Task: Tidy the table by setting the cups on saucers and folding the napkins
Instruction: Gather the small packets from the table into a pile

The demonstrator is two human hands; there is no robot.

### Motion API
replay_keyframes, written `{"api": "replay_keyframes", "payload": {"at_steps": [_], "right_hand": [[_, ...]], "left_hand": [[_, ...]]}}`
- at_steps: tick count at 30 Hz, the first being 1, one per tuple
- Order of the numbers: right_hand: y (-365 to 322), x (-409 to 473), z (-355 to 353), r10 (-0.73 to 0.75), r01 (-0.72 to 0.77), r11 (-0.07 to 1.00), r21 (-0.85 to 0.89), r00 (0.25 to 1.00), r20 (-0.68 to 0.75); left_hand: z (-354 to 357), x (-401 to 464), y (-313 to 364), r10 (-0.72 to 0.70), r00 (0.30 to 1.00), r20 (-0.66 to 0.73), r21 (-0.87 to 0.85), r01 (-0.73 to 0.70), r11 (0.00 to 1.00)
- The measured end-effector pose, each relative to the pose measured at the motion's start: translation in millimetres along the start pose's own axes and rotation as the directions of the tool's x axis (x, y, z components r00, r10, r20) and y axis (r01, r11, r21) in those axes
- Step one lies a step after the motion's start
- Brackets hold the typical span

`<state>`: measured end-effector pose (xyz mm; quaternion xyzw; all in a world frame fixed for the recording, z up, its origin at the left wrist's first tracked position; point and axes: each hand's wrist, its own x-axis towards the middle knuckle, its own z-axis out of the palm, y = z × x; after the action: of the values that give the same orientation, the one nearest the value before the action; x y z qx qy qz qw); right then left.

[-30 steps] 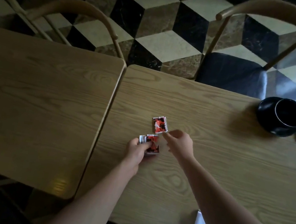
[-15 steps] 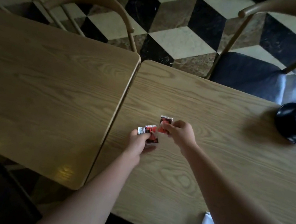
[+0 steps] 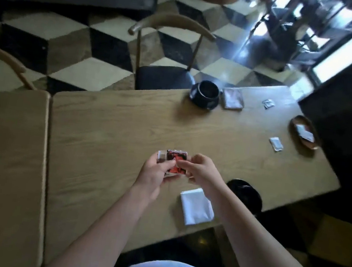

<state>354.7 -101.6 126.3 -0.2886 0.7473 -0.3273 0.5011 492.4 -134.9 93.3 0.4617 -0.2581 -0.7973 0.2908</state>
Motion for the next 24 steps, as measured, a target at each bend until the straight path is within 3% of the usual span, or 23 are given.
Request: {"api": "replay_keyframes", "payload": {"at_steps": [4,11,19,24], "right_hand": [[30,-37,-61,0.044,-0.026,0.988,0.154,0.993,-0.114],[89,-84,-140,0.092,-0.029,0.928,0.372,0.984,-0.153],[154,-106,-249,0.119,-0.046,0.849,0.526,0.987,-0.105],[177,-103,-318,0.046,-0.013,0.874,0.487,0.997,-0.054]], "left_hand": [[57,-10,-25,-0.053,0.985,0.165,0.06,0.043,0.997],[135,-25,-81,-0.122,0.964,0.235,0.157,0.086,0.984],[218,-22,-145,-0.098,0.992,0.084,0.14,0.085,0.987],[287,-25,-195,-0.108,0.987,0.122,0.16,0.087,0.983]]}}
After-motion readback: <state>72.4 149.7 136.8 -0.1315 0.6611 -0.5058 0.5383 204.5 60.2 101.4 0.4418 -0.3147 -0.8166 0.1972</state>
